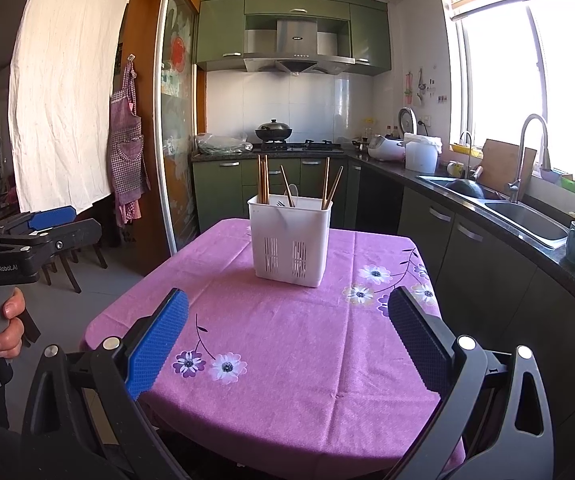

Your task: Organize utensils

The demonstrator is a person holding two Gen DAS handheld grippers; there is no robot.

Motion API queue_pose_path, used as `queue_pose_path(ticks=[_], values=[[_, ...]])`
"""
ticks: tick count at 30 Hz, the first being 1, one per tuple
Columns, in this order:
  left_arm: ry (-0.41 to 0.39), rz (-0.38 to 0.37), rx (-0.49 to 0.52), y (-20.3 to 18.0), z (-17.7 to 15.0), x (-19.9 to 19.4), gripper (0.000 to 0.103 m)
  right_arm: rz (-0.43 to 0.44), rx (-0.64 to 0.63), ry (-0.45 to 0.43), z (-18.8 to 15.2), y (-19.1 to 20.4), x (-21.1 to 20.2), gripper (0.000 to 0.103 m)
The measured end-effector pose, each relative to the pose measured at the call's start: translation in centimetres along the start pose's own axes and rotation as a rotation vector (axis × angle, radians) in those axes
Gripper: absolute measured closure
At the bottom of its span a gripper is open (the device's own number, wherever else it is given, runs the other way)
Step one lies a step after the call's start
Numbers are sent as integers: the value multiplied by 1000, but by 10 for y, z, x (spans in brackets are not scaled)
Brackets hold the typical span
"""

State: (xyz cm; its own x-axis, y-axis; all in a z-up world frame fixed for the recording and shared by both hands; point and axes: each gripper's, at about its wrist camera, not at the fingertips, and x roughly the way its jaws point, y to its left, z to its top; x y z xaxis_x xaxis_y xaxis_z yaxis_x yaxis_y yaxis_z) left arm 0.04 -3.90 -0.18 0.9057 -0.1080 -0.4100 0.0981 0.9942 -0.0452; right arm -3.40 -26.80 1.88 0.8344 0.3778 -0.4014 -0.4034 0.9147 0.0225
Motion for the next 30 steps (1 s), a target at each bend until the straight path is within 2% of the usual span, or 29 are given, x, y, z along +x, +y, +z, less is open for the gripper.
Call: queue_pose_path(ticks=[4, 7, 10, 17, 19, 23, 27, 30], values=[[-4, -4, -6, 3, 1, 1, 7, 5, 2, 3, 1, 0, 2, 5], [2, -57, -30, 5, 1, 2, 7, 7, 1, 11, -1, 1, 5, 5], [-14, -18, -8, 2, -1, 1, 7, 14, 0, 15, -2, 1, 6, 5], [-43, -59, -29, 5, -1, -2, 7, 22, 2, 20, -2, 0, 7, 5], [-52, -49, -26, 5, -1, -4, 7, 24, 3, 22, -2, -1, 8, 5], [-41, -34, -15, 4, 0, -2, 7, 27, 4, 26, -1, -2, 11, 5], [-27, -29, -45, 9, 1, 2, 7, 30, 6, 29, -2, -2, 13, 5], [-15, -52, -67, 14, 0, 4, 7, 32, 7, 31, -2, -3, 14, 5]])
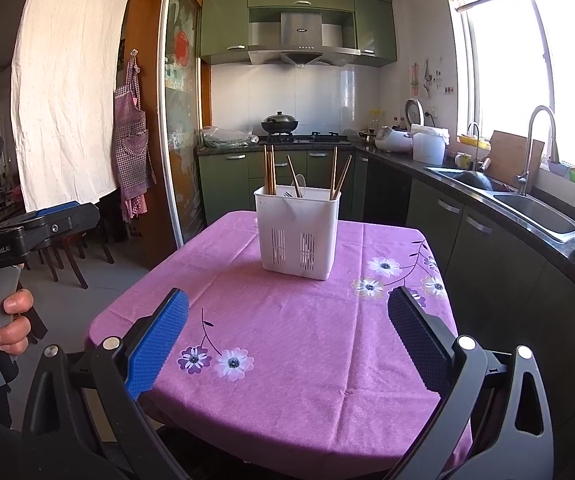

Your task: Organize utensils

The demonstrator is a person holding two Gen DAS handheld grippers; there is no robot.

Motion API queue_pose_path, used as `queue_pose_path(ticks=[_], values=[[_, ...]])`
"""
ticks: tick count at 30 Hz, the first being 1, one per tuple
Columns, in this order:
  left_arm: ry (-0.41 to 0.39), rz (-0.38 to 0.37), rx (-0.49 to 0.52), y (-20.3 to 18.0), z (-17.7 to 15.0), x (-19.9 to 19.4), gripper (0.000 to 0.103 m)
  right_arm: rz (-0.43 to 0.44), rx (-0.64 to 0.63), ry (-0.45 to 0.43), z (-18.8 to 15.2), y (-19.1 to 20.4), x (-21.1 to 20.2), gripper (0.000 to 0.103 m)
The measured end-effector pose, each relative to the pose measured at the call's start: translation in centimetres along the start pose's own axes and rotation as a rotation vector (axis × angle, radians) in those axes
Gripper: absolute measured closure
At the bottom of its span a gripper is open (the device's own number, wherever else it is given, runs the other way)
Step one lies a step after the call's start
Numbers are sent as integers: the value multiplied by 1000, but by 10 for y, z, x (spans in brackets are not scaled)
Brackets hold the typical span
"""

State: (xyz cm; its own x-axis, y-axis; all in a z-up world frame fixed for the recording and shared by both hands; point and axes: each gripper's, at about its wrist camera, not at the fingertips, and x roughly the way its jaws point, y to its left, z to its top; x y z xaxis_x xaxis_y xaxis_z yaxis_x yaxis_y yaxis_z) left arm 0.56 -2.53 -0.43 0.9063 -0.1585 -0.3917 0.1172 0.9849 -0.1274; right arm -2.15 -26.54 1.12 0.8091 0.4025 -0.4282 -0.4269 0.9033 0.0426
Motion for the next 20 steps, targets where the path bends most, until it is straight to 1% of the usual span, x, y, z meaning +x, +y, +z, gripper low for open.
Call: queue_pose_path(ticks=[4, 6, 8, 10, 11, 12, 14, 16, 18, 20], values=[[-5, -26, -3, 0, -1, -1, 7, 3, 2, 4, -1, 0, 2, 5], [-10, -24, -5, 0, -1, -1, 7, 7, 2, 8, -2, 1, 4, 5], [-21, 5, -4, 1, -1, -1, 8, 10, 1, 10, -2, 1, 5, 5], [-39, 41, 17, 0, -2, -1, 8, 12, 2, 11, -2, 1, 7, 5], [-35, 55, 32, -1, -2, 1, 8, 13, 4, 12, -2, 0, 7, 5], [-17, 63, 40, -2, -3, 4, 7, 14, 5, 14, -2, 0, 8, 5], [42, 76, 29, 1, -3, 15, 7, 12, 8, 16, -3, -1, 10, 5], [75, 85, 27, 3, -5, 23, 7, 13, 11, 17, -4, -2, 11, 5], [99, 83, 35, 4, -8, 28, 7, 12, 9, 19, -4, -2, 12, 5], [141, 69, 23, 5, -10, 35, 7, 11, 13, 19, -5, -1, 12, 5]])
